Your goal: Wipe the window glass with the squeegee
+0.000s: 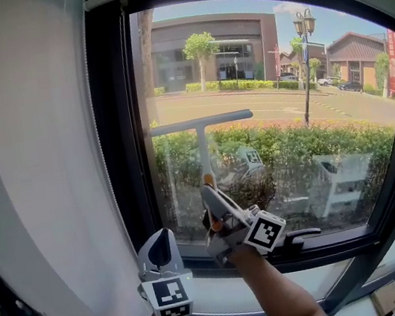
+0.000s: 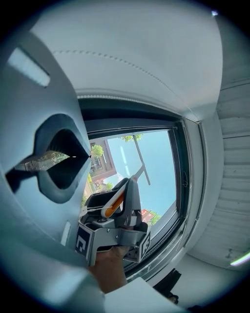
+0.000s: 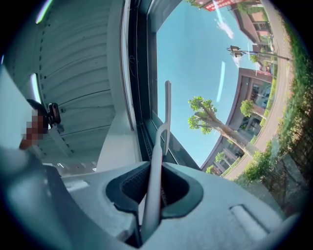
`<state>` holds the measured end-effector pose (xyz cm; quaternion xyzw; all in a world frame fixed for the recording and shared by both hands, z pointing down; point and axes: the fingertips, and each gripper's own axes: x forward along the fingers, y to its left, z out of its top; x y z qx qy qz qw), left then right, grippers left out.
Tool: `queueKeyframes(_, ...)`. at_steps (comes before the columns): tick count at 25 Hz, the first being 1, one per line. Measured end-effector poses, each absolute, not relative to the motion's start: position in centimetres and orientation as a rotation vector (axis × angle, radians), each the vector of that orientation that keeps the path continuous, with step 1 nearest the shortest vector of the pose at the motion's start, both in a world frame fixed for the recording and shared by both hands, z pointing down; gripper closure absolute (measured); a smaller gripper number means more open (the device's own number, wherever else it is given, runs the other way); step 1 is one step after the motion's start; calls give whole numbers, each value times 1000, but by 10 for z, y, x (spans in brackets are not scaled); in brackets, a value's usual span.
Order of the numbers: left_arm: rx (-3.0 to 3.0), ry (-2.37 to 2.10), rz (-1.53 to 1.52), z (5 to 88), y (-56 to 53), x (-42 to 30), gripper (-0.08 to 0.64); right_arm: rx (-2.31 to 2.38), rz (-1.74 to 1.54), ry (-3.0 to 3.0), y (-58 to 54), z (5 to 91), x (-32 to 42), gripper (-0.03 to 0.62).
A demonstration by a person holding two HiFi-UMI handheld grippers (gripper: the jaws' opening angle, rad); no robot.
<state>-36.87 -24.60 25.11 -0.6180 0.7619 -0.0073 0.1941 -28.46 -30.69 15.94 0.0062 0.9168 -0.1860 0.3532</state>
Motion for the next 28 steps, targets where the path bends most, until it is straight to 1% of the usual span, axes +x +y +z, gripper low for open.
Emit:
queueKeyframes(4,-1658,2079,16,210,-241,-364,541,58,-391,2365,-303,125,-264,549)
queueKeyframes(11,-1625,1899,109,92,-250,-310,541,97,-173,2351,-313,8,-206,549)
queueKeyframes(15,-1602,1840,163,38,-248,-287,541,73,-141,2340,-332,-43,-179,549)
queueKeyframes(21,-1562,1900,149,9,-265,-289,541,109,-156,2311,-348,-80,-163,548)
queueKeyframes(28,-1562,1924,129,12,-276,-286,541,147,-197,2309,-356,-79,-164,548)
